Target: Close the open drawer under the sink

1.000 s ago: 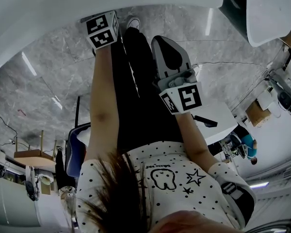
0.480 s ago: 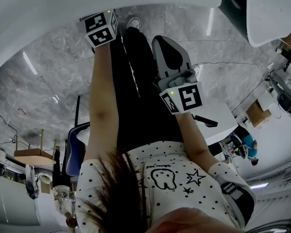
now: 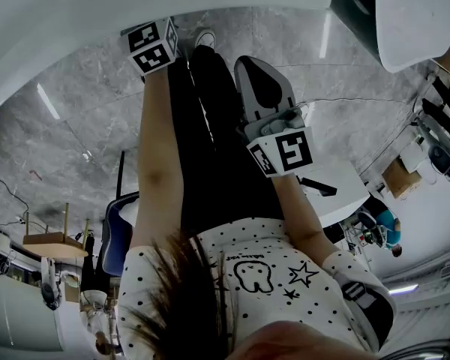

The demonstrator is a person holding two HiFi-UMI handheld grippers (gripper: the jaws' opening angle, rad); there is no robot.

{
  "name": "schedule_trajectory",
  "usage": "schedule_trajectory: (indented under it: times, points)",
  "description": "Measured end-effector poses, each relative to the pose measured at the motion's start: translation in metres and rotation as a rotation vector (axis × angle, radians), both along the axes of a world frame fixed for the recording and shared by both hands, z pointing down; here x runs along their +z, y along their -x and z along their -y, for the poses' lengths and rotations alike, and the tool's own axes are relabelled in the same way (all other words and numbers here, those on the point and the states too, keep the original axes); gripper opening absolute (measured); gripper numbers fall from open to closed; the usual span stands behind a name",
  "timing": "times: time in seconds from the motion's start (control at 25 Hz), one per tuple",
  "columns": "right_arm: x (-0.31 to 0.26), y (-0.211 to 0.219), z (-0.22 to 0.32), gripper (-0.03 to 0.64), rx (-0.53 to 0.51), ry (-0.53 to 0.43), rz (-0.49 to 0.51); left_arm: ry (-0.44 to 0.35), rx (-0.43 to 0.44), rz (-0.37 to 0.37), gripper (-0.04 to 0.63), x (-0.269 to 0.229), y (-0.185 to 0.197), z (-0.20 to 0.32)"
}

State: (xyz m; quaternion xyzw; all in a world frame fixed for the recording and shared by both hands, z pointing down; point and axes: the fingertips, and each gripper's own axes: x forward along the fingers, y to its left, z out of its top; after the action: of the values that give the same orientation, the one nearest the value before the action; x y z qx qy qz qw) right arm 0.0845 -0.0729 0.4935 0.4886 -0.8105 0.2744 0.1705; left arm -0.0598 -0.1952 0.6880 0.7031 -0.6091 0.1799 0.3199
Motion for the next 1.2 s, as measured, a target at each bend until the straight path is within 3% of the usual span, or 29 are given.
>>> schedule_trajectory:
  times: [0.32, 0.76, 1.04, 1.2]
  points:
    - [-0.003, -0.007, -0.004, 0.014, -0.001, -0.008, 0.004, 0.017, -0.016, 0.002, 0.135, -0.001, 0.000, -0.005]
    - [-0.016, -0.012, -0.005, 0.014, -0.005, -0.010, 0.023, -0.046, -0.029, 0.007, 0.129, -0.043, 0.000, -0.007]
    - [-0.037, -0.016, -0.014, 0.014, -0.020, -0.010, 0.017, -0.063, -0.036, 0.029, 0.032, -0.076, 0.000, -0.013]
    - [-0.044, -0.011, -0.022, 0.014, -0.041, 0.001, 0.018, -0.063, -0.031, 0.032, 0.017, -0.087, 0.003, -0.018]
